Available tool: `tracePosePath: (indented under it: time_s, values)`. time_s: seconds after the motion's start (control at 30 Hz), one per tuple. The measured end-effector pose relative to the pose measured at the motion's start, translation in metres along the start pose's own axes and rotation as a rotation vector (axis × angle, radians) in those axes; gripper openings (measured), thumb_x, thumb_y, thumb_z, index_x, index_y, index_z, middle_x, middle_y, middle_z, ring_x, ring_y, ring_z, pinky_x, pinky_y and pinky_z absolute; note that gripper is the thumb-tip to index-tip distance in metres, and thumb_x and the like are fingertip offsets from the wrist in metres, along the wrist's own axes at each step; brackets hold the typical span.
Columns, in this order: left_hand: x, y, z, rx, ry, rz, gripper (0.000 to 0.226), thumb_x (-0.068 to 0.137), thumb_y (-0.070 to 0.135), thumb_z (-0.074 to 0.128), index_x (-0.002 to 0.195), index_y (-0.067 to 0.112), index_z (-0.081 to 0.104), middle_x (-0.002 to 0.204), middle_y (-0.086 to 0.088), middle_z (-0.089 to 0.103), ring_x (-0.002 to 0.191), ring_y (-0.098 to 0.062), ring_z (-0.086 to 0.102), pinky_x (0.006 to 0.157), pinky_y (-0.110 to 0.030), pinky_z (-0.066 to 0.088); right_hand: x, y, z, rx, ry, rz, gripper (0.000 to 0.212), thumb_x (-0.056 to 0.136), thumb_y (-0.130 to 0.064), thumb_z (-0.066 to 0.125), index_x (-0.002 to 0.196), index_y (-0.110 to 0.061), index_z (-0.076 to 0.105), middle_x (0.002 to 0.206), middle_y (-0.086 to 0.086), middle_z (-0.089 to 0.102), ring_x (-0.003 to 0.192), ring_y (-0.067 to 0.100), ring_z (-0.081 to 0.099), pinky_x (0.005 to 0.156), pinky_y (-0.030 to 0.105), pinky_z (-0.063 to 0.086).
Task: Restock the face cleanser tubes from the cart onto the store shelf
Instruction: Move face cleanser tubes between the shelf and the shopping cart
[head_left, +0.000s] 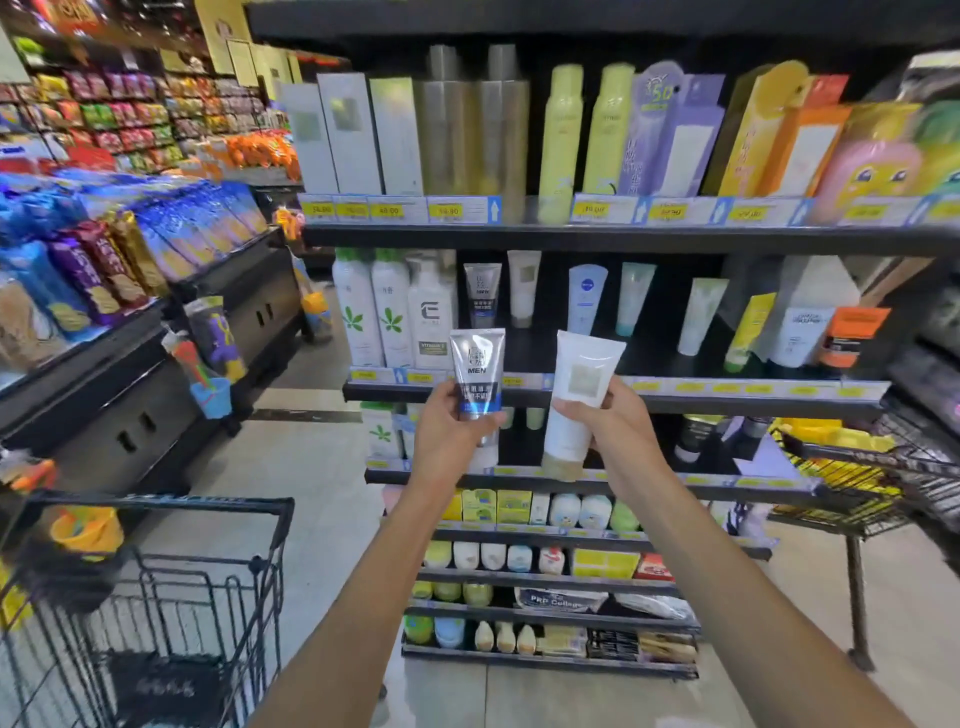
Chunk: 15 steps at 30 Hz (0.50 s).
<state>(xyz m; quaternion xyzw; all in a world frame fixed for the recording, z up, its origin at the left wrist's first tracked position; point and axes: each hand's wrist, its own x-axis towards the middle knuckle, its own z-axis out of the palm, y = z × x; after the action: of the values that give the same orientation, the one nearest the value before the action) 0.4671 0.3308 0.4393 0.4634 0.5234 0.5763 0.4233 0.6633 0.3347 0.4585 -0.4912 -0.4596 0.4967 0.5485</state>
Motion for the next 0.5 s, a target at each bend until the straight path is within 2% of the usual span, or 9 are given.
tracePosePath:
  time_s: [0.13,0.3,0.5]
  values:
    - [0.041,0.001,0.016,0.024,0.029,0.018,0.053,0.078,0.007,0.087,0.121,0.019,0.057,0.110,0.009,0.072,0.091,0.004,0.070,0.075,-0.011,0.054,0.039,-0.006,0.001,-0.010,0.027,-0.006,0.052,0.082,-0.009,0.083,0.128,-0.018,0.061,0.119,0.001,0.073,0.110,0.022,0.070,0.087,0.042,0.058]
    - [0.095,0.000,0.031,0.090,0.014,0.090,0.049,0.081,0.010,0.086,0.121,0.019,0.060,0.110,0.009,0.073,0.099,-0.006,0.070,0.084,-0.024,0.058,0.079,-0.015,0.000,-0.012,0.033,-0.026,0.048,0.086,-0.007,0.079,0.128,-0.016,0.059,0.118,0.004,0.072,0.106,0.023,0.070,0.072,0.034,0.055]
    - [0.143,0.000,0.050,0.162,0.099,0.175,0.047,0.082,0.013,0.084,0.120,0.025,0.060,0.111,0.007,0.071,0.102,-0.007,0.068,0.093,-0.031,0.057,0.113,-0.016,0.001,-0.012,0.046,-0.036,0.046,0.087,-0.004,0.078,0.127,-0.017,0.060,0.114,-0.002,0.072,0.104,0.014,0.069,0.079,0.031,0.057]
